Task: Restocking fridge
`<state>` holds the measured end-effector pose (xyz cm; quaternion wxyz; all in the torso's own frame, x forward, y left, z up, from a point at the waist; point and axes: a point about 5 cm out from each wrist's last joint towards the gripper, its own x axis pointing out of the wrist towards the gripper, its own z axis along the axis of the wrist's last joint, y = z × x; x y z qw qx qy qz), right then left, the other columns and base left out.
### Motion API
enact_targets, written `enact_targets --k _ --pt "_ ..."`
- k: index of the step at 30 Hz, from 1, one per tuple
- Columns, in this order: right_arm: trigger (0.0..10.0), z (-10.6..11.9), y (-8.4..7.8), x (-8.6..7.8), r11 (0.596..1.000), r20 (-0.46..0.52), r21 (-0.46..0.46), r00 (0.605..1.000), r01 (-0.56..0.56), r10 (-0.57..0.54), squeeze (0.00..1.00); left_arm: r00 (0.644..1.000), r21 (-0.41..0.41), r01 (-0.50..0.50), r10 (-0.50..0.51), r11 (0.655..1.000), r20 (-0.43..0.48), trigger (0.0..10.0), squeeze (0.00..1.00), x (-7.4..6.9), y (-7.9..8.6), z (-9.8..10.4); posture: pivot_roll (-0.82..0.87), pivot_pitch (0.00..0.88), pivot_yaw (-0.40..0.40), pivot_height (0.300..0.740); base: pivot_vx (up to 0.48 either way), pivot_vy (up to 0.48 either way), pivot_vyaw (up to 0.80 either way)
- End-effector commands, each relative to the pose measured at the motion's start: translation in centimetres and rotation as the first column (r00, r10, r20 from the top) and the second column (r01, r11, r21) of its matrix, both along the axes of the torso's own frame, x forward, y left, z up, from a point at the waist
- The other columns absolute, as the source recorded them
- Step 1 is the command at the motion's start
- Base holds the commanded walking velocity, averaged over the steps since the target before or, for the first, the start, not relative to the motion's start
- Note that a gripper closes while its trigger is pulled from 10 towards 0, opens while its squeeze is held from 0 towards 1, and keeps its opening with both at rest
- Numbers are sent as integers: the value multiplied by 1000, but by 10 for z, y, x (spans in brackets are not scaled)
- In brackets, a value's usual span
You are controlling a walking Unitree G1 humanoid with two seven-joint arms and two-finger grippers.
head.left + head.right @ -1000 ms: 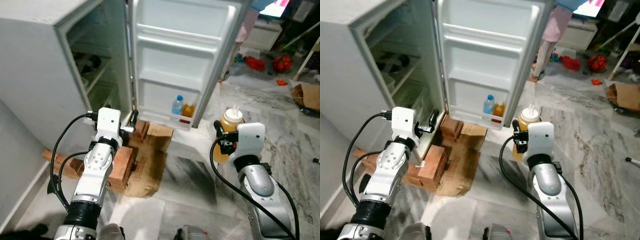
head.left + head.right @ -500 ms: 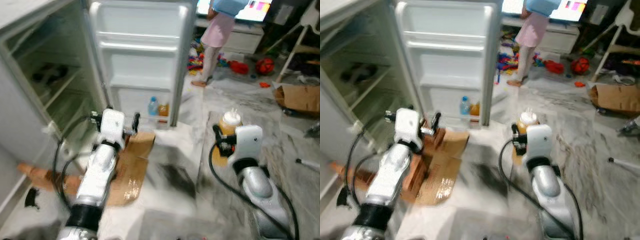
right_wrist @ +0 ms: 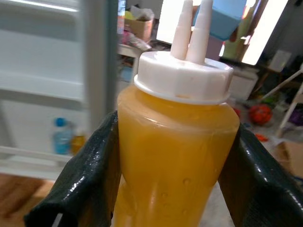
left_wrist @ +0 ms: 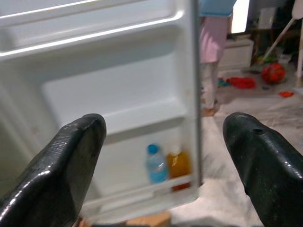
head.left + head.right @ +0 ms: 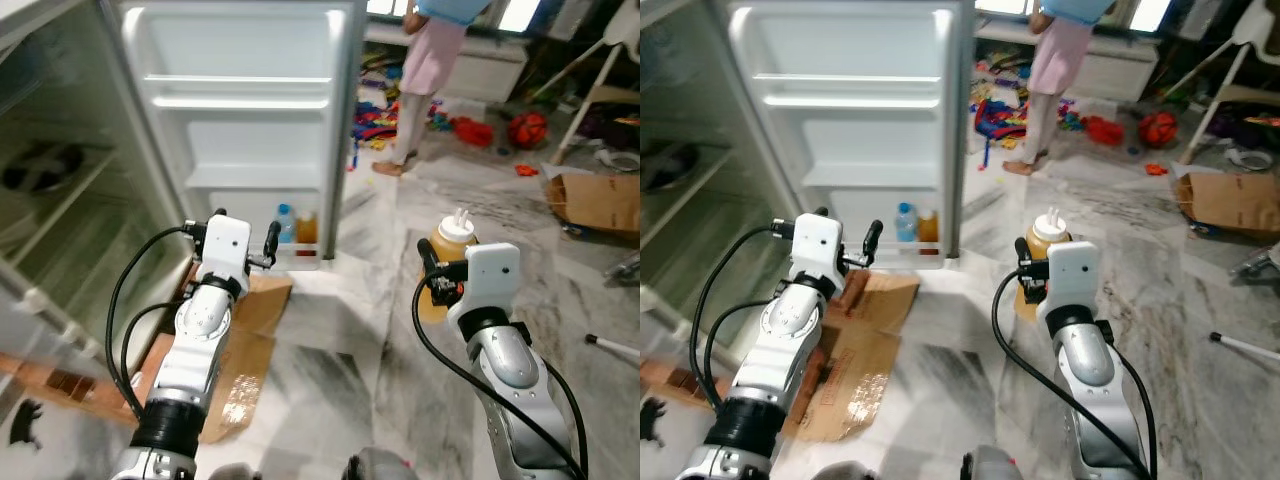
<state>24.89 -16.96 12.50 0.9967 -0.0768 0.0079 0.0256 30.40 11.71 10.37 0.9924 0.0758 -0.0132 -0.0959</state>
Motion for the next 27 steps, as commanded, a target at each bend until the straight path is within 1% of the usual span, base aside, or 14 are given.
enact_targets --k 1,11,13,22,25,27 --pt "10000 6 1 2 1000 30 -3 1000 -6 6 0 1000 11 7 -7 1000 19 10000 0 2 -3 5 -8 19 -35 740 465 0 0" --pt "10000 6 2 4 1000 37 -1 999 -18 18 0 1000 11 1 -1 1000 10 10000 0 2 -5 4 -8 16 -34 740 465 0 779" --pt "10000 6 2 4 1000 38 2 999 -20 20 0 1000 12 -2 2 1000 8 10000 0 2 -5 4 -8 16 -34 740 465 0 419" --pt "10000 6 4 6 999 39 5 999 -37 37 0 1000 36 -28 28 999 7 10000 0 3 -4 4 -8 18 -35 740 461 0 0" --pt "10000 5 4 7 999 34 20 999 -42 41 0 999 57 -41 42 997 -4 10000 0 3 -5 1 -8 18 -34 740 348 -324 0" --pt "10000 5 5 7 999 34 19 998 -45 44 0 999 52 -44 44 998 -8 10000 0 3 -5 1 -8 18 -34 740 0 -437 0"
